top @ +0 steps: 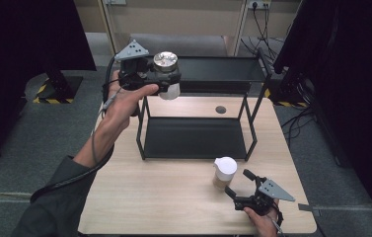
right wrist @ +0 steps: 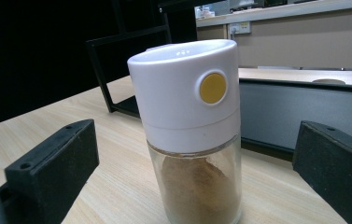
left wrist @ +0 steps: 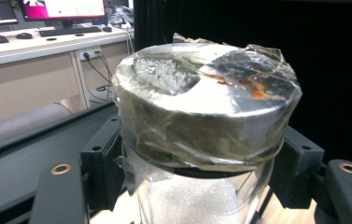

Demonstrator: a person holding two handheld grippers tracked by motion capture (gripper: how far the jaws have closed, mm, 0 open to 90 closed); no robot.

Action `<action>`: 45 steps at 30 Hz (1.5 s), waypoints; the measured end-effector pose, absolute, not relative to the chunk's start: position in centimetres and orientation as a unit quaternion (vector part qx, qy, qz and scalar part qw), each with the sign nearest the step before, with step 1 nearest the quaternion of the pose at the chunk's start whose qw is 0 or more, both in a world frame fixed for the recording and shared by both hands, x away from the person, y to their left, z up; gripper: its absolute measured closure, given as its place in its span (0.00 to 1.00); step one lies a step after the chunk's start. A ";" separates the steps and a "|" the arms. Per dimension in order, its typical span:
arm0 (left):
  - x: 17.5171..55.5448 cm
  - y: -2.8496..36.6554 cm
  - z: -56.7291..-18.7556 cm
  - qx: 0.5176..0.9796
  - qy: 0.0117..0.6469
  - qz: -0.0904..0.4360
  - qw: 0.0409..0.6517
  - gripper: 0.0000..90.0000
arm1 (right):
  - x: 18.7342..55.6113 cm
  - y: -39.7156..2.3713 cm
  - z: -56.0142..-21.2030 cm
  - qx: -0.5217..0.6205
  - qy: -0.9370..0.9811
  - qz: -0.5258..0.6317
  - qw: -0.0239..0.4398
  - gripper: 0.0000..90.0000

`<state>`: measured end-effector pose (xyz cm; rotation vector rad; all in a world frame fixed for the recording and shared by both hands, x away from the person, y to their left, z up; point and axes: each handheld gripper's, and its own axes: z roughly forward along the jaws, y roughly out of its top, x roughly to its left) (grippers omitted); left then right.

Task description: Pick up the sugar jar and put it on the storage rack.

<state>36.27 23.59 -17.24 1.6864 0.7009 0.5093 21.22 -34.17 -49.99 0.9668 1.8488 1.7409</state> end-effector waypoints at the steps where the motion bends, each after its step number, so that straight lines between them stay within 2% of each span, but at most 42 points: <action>1: 36.4 23.5 -17.1 0.723 0.300 0.221 0.582 0.34 | 21.2 -34.2 -50.0 0.348 0.665 0.626 0.211 0.01; 18: 38.7 21.9 -15.9 0.711 0.337 0.251 0.563 0.34 | 21.2 -34.2 -50.0 0.348 0.665 0.627 0.211 0.01; 45: 42.1 20.1 -17.4 0.688 0.380 0.297 0.543 0.34 | 21.3 -34.2 -50.1 0.349 0.665 0.627 0.207 0.01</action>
